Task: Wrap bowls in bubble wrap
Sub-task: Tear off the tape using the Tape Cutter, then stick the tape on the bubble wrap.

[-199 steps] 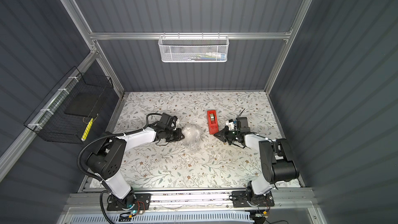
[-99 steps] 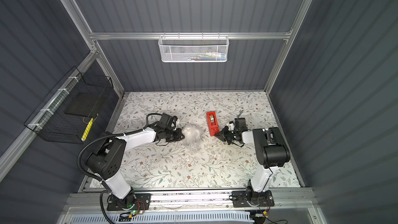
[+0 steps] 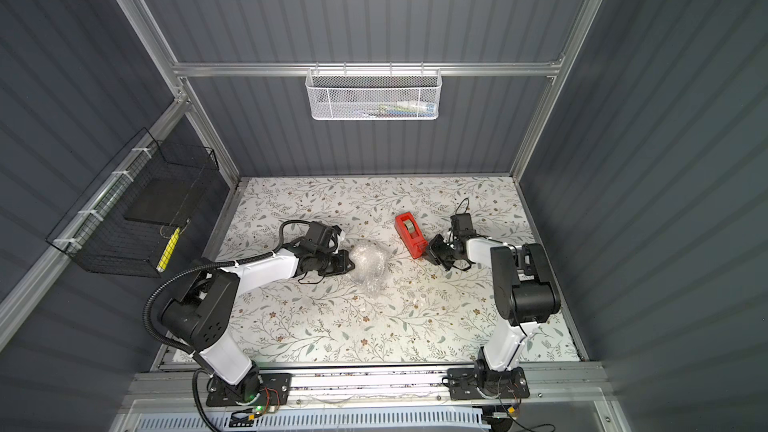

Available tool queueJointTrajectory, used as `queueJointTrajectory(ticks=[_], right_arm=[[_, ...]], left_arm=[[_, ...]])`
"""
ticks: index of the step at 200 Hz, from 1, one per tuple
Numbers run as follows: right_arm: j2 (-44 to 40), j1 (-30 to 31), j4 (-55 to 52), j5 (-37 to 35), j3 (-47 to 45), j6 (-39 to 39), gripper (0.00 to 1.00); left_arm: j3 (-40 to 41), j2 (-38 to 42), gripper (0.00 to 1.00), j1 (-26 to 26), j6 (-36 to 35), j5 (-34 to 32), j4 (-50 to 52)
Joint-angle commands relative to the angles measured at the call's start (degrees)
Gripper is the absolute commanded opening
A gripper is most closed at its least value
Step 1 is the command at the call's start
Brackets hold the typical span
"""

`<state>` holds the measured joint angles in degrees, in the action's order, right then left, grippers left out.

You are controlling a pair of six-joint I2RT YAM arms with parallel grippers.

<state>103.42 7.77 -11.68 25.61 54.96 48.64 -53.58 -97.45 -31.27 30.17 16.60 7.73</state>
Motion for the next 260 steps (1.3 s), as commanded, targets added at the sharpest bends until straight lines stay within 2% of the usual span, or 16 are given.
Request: queueJointTrajectory(ticks=[1, 21, 32, 62, 117, 157, 181, 213, 260], right_arm=[[4.23, 3.04, -14.95, -17.92, 3.87, -1.0, 0.0], [5.67, 3.82, -16.86, -20.32, 5.84, 0.04, 0.0], [5.86, 4.0, -16.19, -19.35, 6.35, 0.33, 0.0], [-0.46, 4.88, -17.68, -17.62, 6.38, 0.72, 0.0], [-18.49, 9.88, -22.95, -1.96, 6.79, -2.6, 0.0], [-25.22, 17.87, -15.6, 4.82, 5.72, 0.71, 0.0], [-24.93, 22.94, -7.19, 8.07, 5.47, 1.11, 0.0], [-18.78, 27.34, 1.76, 10.07, 5.92, 1.14, 0.0], [-8.65, 28.8, 10.29, 12.14, 7.62, 1.27, 0.0]], left_arm=[[2.19, 0.67, 0.07, 0.42, -2.95, -0.45, 4.51], [2.0, 1.27, 0.07, 0.52, -3.36, 0.05, 4.47], [2.01, 1.55, 0.07, 0.5, -3.56, 0.24, 4.4], [1.91, 1.58, 0.07, 0.5, -4.37, -0.05, 4.42], [-0.66, -1.54, 0.07, 0.51, -4.81, -0.12, 4.95], [-1.67, -3.31, 0.06, 0.42, -2.21, 0.66, 3.48], [-1.56, -3.53, 0.06, 0.17, -0.67, 0.99, 2.84], [-1.17, -3.63, 0.06, -0.11, 0.98, 1.43, 1.99], [-0.63, -3.39, 0.06, -0.26, 1.65, 1.64, 2.02]])
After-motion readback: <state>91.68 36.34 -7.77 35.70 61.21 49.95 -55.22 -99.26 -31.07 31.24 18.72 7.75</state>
